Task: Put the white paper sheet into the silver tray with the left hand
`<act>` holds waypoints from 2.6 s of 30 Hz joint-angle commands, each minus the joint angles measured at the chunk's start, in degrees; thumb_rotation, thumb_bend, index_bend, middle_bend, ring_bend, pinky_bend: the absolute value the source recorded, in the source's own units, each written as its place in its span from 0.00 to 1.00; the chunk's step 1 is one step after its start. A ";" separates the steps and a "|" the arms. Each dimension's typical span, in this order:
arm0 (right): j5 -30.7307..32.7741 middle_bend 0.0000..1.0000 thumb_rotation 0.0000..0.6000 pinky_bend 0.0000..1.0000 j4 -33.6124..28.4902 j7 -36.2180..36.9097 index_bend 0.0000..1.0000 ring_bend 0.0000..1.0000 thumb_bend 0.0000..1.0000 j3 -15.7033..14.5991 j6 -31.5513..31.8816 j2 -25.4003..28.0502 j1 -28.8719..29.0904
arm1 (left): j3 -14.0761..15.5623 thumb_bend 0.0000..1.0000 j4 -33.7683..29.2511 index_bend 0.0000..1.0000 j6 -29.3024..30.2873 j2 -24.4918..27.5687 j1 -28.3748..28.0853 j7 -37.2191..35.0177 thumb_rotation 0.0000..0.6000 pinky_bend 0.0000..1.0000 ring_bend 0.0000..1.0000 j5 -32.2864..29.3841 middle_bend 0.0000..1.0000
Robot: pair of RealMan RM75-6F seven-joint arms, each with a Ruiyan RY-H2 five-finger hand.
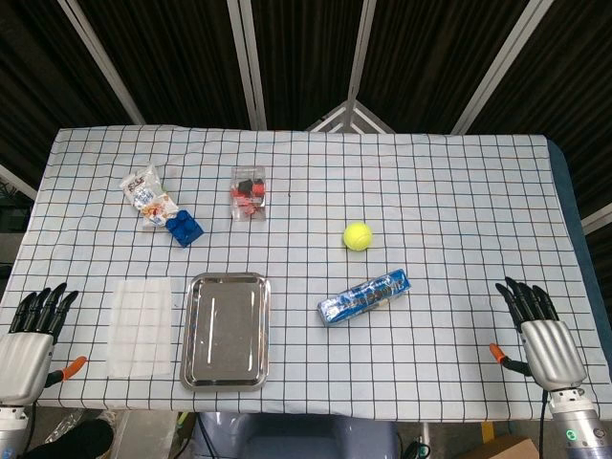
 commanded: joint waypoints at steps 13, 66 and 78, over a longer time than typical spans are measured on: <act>0.02 0.00 1.00 0.00 0.09 -0.16 0.00 0.00 0.31 0.00 0.32 -0.02 -0.19 | 1.78 0.05 0.72 0.03 -2.56 1.09 -0.69 2.11 1.00 0.00 0.00 1.29 0.00; 0.55 0.00 1.00 0.00 -0.46 0.79 0.00 0.00 0.31 0.43 0.73 -0.25 -0.37 | 3.68 0.28 0.96 0.38 -29.91 -2.42 -14.16 28.91 1.00 0.00 0.00 -9.20 0.00; 0.21 0.00 1.00 0.00 -0.34 1.01 0.00 0.00 0.31 0.37 0.94 -0.23 -0.42 | 5.59 0.39 2.53 0.44 -30.21 -2.98 -14.92 25.17 1.00 0.00 0.00 -7.02 0.00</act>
